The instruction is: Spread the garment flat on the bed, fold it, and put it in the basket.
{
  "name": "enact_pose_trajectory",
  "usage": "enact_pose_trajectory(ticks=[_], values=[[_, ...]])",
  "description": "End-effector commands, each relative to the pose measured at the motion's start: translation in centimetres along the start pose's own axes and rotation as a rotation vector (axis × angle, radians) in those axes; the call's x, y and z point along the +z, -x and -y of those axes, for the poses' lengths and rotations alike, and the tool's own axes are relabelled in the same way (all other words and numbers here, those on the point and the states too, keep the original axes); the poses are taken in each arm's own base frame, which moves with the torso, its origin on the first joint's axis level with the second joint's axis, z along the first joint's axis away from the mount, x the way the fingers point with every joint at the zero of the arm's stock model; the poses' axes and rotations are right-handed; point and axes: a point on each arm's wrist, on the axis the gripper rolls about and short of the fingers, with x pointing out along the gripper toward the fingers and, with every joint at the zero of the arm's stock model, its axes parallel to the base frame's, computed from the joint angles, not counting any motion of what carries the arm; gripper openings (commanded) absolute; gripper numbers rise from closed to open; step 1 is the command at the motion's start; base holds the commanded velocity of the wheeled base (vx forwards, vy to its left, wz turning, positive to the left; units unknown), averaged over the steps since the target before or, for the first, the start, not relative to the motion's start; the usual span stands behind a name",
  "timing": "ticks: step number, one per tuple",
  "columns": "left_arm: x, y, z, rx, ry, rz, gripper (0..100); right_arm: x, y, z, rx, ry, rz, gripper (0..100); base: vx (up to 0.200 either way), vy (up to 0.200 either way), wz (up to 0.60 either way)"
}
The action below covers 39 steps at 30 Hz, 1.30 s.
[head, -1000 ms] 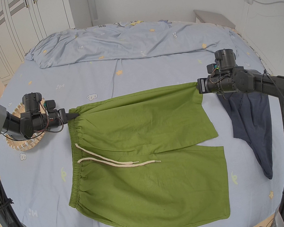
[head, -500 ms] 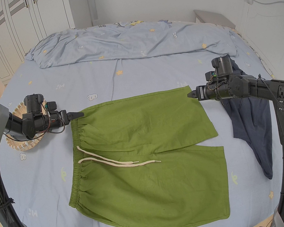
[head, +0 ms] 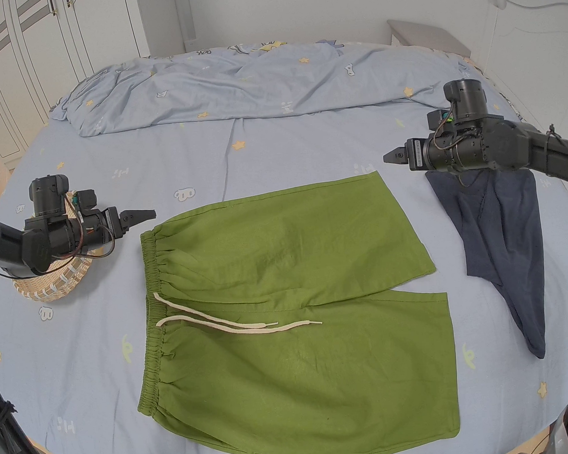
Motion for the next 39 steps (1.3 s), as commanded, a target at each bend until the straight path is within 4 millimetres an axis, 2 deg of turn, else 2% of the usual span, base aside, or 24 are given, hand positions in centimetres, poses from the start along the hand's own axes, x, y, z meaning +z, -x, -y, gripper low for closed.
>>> enact_pose_trajectory(ticks=[1, 2, 3, 4, 5, 6, 7, 9, 10, 11, 12, 15, 18, 19, 25, 26, 27, 31, 35, 39], values=[[1.0, 6.6, 3.9, 0.046, -0.007, 0.065, 100, 0.8, 7.2, -0.3, 0.005, -0.111, -0.005, 100, 0.0, 0.0, 0.0], [0.7, 7.0, 4.1, 0.047, 0.002, 0.057, 100, 0.5, 7.7, -0.3, 0.005, -0.123, -0.014, 100, 0.0, 0.0, 0.0], [-0.6, 8.2, 5.2, 0.037, 0.027, 0.025, 100, -0.9, 9.0, -0.3, 0.003, -0.158, -0.061, 100, 0.0, 0.0, 0.0], [-1.0, 8.5, 5.4, 0.035, 0.035, 0.014, 100, -1.4, 9.3, -0.3, 0.002, -0.166, -0.076, 100, 0.0, 0.0, 0.0], [-3.1, 9.3, 5.9, 0.024, 0.078, -0.048, 100, -3.6, 10.8, -0.5, -0.001, -0.186, -0.136, 100, 0.0, 0.0, 0.0], [-3.1, 9.3, 5.9, 0.024, 0.078, -0.048, 100, -3.6, 10.8, -0.5, -0.001, -0.186, -0.136, 100, 0.0, 0.0, 0.0], [-4.9, 10.0, 6.2, 0.003, 0.113, -0.101, 100, -5.7, 12.2, -1.1, 0.01, -0.187, -0.181, 100, 0.0, 0.0, 0.0], [-7.4, 10.9, 6.4, -0.034, 0.18, -0.174, 100, -8.3, 13.8, -1.7, 0.04, -0.191, -0.225, 100, 0.0, 0.0, 0.0], [-7.4, 10.9, 6.4, -0.034, 0.18, -0.174, 100, -8.3, 13.8, -1.7, 0.04, -0.191, -0.225, 100, 0.0, 0.0, 0.0], [-9.5, 12.0, 6.6, -0.083, 0.256, -0.225, 100, -11.0, 15.2, -1.8, 0.082, -0.199, -0.254, 100, 0.0, 0.0, 0.0], [-10.6, 12.6, 6.8, -0.115, 0.3, -0.252, 100, -12.5, 15.9, -1.8, 0.11, -0.202, -0.263, 100, 0.0, 0.0, 0.0], [-13.2, 14.4, 7.1, -0.169, 0.385, -0.298, 100, -15.3, 17.3, -1.7, 0.162, -0.213, -0.266, 100, 0.0, 0.0, 0.0], [-13.3, 14.5, 7.1, -0.172, 0.388, -0.3, 100, -15.4, 17.3, -1.7, 0.164, -0.213, -0.268, 100, 0.0, 0.0, 0.0], [-15.8, 15.5, 7.2, -0.226, 0.46, -0.352, 100, -17.2, 18.6, -1.4, 0.168, -0.221, -0.278, 100, 0.0, 0.0, 0.0], [-18.6, 15.7, 6.6, -0.233, 0.474, -0.427, 100, -17.2, 19.0, -1.7, 0.18, -0.213, -0.274, 100, 0.0, 0.0, 0.0], [-18.6, 15.7, 6.6, -0.233, 0.474, -0.427, 100, -17.2, 19.0, -1.7, 0.18, -0.213, -0.274, 100, 0.0, 0.0, 0.0], [-20.1, 15.7, 6.1, -0.233, 0.461, -0.468, 100, -17.3, 18.9, -1.7, 0.181, -0.213, -0.274, 100, 0.0, 0.0, 0.0], [-23.0, 15.5, 4.4, -0.262, 0.358, -0.53, 100, -17.3, 18.7, -1.8, 0.183, -0.21, -0.281, 100, 0.0, 0.0, 0.0], [-23.4, 14.8, 3.3, -0.261, 0.368, -0.539, 100, -17.4, 18.7, -1.9, 0.189, -0.206, -0.283, 100, 0.0, 0.0, 0.0], [-22.8, 14.4, 2.9, -0.254, 0.375, -0.525, 100, -17.4, 18.7, -1.9, 0.189, -0.207, -0.282, 100, 0.0, 0.0, 0.0]])
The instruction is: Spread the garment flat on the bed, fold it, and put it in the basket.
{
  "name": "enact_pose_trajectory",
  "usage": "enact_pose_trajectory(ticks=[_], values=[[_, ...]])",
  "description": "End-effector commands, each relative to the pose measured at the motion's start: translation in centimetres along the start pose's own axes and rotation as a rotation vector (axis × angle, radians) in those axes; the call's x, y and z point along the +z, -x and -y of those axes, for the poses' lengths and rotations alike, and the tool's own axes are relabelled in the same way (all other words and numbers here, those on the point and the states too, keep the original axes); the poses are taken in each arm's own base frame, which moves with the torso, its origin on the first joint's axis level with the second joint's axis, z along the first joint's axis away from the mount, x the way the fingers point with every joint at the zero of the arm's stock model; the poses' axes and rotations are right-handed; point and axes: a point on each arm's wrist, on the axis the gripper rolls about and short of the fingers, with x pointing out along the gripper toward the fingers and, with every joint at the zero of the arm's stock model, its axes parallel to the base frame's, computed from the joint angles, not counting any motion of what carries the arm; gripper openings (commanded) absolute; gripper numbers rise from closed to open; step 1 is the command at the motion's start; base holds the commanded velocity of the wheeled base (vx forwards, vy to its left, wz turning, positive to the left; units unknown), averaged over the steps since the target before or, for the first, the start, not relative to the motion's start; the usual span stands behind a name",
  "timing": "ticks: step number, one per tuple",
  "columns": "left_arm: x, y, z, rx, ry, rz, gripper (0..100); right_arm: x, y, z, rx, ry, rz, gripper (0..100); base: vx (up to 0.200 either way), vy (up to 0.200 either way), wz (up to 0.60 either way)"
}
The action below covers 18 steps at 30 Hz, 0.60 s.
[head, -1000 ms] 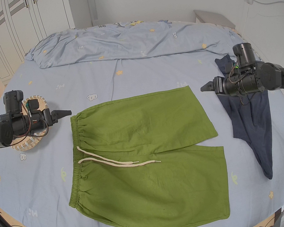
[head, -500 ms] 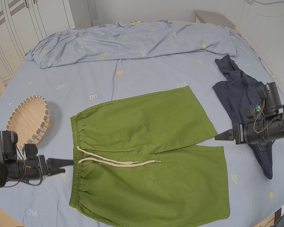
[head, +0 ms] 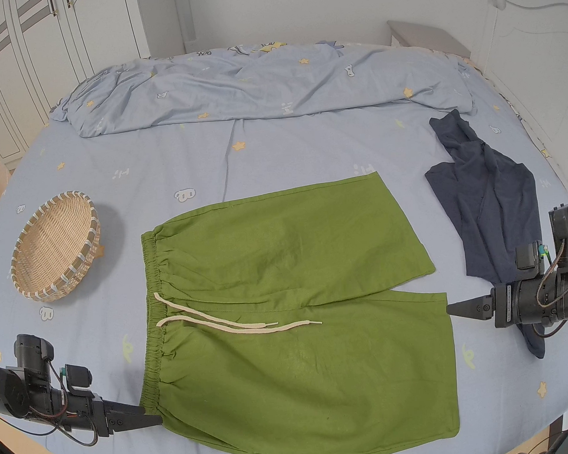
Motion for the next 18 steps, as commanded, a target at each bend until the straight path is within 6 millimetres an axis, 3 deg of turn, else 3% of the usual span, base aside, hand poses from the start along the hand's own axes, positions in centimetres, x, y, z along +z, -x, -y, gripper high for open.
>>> enact_pose_trajectory(ticks=[1, 18], values=[[-1.0, -0.7, -2.4, -0.014, 0.197, -0.041, 100, -0.2, 0.5, -0.3, 0.018, 0.007, 0.017, 100, 0.0, 0.0, 0.0], [-0.2, -0.8, -3.5, 0.011, 0.215, -0.031, 100, -0.3, 0.4, -0.3, 0.02, 0.009, 0.014, 100, 0.0, 0.0, 0.0]])
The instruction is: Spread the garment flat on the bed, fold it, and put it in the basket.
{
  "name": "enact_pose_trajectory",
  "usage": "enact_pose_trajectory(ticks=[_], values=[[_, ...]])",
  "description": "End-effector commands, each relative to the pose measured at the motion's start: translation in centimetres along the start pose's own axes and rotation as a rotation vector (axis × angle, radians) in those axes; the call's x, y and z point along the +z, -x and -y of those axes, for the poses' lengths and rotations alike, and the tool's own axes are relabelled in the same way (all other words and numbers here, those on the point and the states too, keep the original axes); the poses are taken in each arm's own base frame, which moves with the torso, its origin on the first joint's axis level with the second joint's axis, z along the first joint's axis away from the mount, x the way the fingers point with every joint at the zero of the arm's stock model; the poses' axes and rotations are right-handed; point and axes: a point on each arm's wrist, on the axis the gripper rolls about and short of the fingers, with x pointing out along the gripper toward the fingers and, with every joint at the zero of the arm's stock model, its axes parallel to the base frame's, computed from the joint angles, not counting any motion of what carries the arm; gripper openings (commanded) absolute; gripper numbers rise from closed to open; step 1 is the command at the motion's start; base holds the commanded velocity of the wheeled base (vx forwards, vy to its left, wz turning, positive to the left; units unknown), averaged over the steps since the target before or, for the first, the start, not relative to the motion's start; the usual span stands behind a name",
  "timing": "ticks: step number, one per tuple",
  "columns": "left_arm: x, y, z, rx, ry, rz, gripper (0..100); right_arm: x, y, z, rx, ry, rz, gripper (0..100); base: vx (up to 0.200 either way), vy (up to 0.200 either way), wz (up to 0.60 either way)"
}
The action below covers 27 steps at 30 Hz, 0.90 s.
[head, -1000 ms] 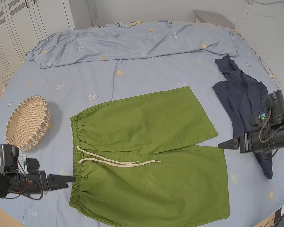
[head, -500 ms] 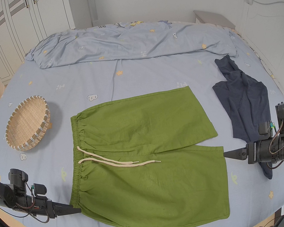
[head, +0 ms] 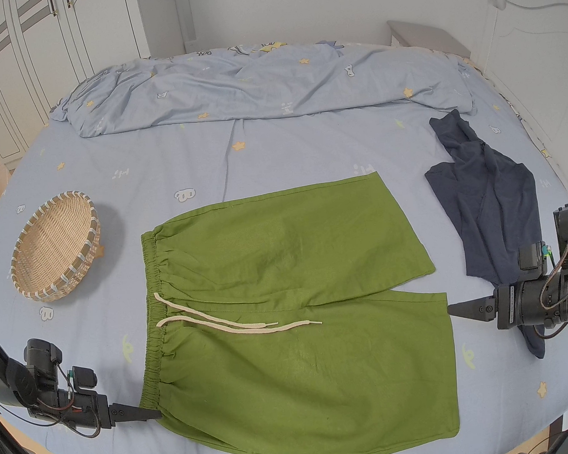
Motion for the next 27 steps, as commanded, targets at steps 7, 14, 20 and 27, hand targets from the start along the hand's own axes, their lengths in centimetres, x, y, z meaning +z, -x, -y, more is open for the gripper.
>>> enact_pose_trajectory(ticks=[7, 14, 20, 27], values=[[1.4, -0.5, -1.0, -0.008, -0.003, 0.006, 100, -0.1, 0.1, 0.0, 0.003, 0.0, 0.0, 100, 0.0, 0.0, 0.0], [2.4, -1.1, -1.1, -0.022, -0.019, -0.004, 100, -1.4, -0.1, 0.4, -0.011, -0.011, -0.041, 100, 0.0, 0.0, 0.0], [2.4, -1.4, -0.9, -0.03, -0.029, -0.017, 100, -4.9, 0.1, 1.7, -0.011, -0.059, -0.138, 100, 0.0, 0.0, 0.0], [2.6, -1.4, -0.9, -0.027, -0.035, -0.009, 0, -7.9, 0.1, 3.7, 0.097, -0.189, -0.25, 100, 0.0, 0.0, 0.0]])
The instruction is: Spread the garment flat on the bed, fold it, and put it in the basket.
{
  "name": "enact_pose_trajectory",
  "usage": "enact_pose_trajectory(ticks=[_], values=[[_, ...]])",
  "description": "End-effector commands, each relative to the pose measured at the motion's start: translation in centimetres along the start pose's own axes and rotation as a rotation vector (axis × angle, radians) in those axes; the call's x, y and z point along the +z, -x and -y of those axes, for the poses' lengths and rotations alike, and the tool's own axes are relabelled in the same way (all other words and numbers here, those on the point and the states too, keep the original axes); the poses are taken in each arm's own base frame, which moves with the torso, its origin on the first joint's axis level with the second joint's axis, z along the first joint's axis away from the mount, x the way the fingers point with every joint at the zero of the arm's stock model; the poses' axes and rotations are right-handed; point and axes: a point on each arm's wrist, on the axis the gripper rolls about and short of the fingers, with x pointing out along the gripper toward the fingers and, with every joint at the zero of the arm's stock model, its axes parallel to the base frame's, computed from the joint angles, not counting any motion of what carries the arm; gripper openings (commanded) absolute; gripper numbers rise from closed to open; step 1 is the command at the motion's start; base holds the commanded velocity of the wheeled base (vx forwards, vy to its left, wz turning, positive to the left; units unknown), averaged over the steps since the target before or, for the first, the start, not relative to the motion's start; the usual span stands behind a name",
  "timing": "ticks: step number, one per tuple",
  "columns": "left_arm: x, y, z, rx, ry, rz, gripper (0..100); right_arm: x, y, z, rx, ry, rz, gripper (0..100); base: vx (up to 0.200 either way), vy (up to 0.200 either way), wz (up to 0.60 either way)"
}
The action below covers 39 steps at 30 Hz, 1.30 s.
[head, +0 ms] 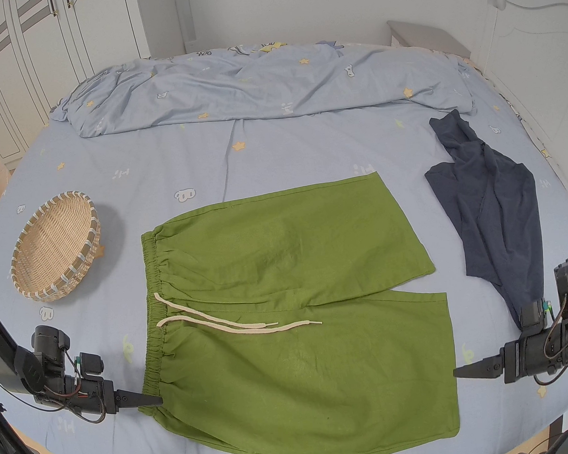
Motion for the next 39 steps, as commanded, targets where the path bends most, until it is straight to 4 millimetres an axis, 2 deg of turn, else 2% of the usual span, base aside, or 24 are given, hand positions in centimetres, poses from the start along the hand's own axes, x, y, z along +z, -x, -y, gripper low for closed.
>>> enact_pose_trajectory(ticks=[1, 4, 8, 12, 21, 31, 39], values=[[0.1, 0.0, -0.1, 0.0, 0.001, 0.003, 0, -2.2, -0.2, 1.8, 0.042, -0.093, -0.067, 100, 0.0, 0.0, 0.0], [0.1, 0.1, -0.1, 0.002, 0.004, 0.006, 0, -2.5, -0.9, 2.1, 0.081, -0.121, -0.11, 100, 0.0, 0.0, 0.0], [-0.3, 0.2, 0.0, 0.0, 0.017, 0.003, 0, -2.9, -3.0, 3.1, 0.092, -0.157, -0.231, 100, 0.0, 0.0, 0.0], [-0.6, 0.4, 0.0, 0.002, 0.022, 0.007, 0, -4.0, -4.3, 3.9, 0.104, -0.1, -0.329, 100, 0.0, 0.0, 0.0], [-0.5, 1.0, -0.1, 0.015, 0.022, 0.031, 0, -5.2, -4.8, 4.1, 0.105, -0.092, -0.405, 100, 0.0, 0.0, 0.0], [-0.5, 0.9, 0.0, 0.013, 0.016, 0.028, 0, -6.3, -7.8, 3.8, 0.137, -0.013, -0.457, 100, 0.0, 0.0, 0.0], [-0.4, 0.8, 0.0, 0.011, 0.014, 0.026, 0, -6.3, -8.0, 3.8, 0.141, -0.008, -0.455, 100, 0.0, 0.0, 0.0]])
